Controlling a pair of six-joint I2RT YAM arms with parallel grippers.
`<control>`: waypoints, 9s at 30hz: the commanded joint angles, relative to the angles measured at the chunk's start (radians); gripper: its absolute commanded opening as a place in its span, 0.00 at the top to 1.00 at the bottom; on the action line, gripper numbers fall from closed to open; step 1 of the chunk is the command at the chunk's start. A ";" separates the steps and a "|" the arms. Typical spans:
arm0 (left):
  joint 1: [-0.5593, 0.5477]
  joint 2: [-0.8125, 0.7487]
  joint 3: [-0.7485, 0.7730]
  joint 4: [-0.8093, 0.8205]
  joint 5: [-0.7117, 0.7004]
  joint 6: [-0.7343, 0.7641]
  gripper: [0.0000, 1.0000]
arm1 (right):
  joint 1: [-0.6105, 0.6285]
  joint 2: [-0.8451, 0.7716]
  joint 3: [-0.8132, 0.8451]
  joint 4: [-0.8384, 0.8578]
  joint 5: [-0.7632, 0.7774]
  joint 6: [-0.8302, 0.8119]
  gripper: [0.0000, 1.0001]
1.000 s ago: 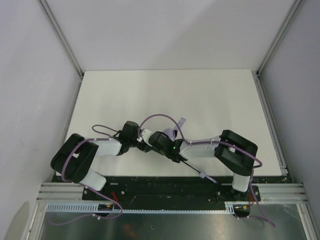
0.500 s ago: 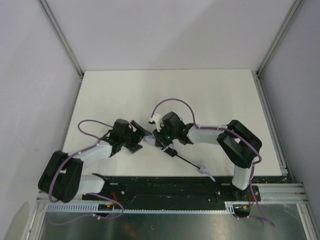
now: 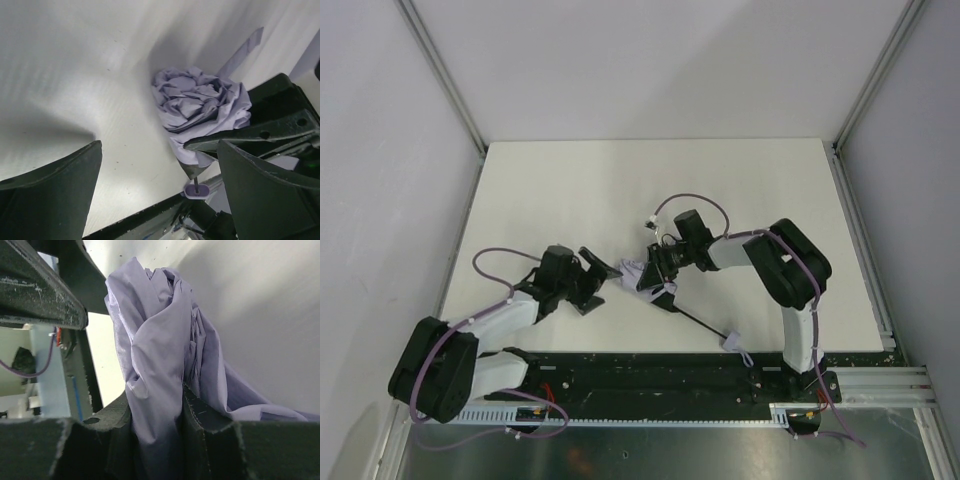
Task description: Put away the umbrella
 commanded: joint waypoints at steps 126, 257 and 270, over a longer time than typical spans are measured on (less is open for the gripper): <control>-0.053 0.443 0.116 0.140 -0.051 -0.049 0.87 | 0.028 0.117 0.076 -0.166 -0.079 -0.044 1.00; -0.159 0.350 0.146 -0.068 0.001 -0.112 1.00 | 0.112 -0.551 -0.231 -0.216 0.531 -0.010 0.37; -0.159 0.340 0.145 -0.068 0.007 -0.112 1.00 | 0.156 -0.497 -0.185 -0.293 0.561 -0.070 0.31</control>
